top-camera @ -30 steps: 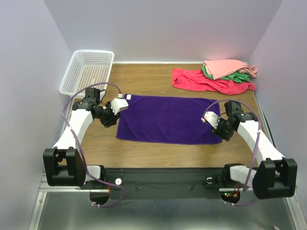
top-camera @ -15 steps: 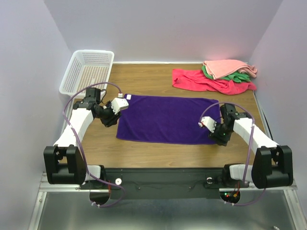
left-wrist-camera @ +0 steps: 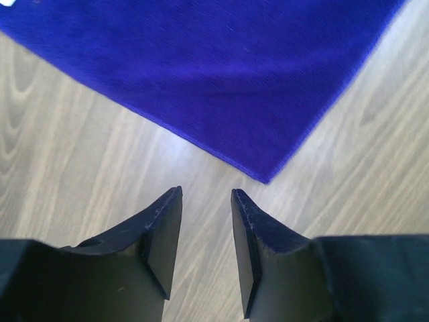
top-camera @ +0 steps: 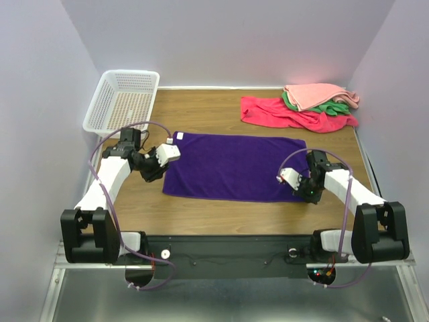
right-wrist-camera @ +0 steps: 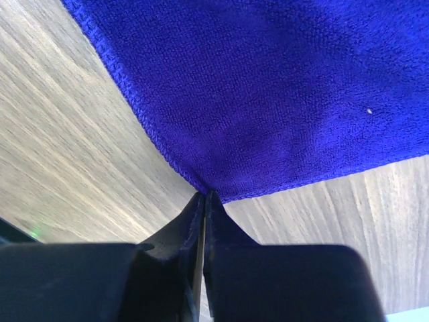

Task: Roll the towels
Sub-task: Fold the towel

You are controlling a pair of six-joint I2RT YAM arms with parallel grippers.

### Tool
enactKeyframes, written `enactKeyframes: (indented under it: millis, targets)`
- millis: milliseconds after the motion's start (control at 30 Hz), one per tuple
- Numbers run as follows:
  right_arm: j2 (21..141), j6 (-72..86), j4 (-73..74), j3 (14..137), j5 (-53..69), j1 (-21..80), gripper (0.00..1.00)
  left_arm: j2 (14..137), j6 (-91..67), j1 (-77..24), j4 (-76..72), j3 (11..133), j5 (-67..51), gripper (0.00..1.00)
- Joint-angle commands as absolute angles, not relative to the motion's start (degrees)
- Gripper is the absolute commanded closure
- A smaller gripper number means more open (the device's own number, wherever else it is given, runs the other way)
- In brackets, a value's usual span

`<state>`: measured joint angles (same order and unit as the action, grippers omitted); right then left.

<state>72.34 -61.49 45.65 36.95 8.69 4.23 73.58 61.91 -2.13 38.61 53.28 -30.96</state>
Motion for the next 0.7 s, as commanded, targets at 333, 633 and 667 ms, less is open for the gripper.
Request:
enactKeyframes:
  millis: [333,633,667]
  targets:
    - [72.2,-58.5,44.6,41.3,8.8,4.7,0.99,66.0,96.0,-3.1,43.5,41.2,-26.5,0.61]
    - [74.9,-55.8,46.1,44.6,11.0,4.7,0.99,67.1,103.4,-6.8,36.7,36.4,-24.9,0.6]
    - [75.2,-55.9,46.3,45.0,11.0,4.7,0.99,67.7,103.3,-7.1,35.8,36.6,-24.9,0.6]
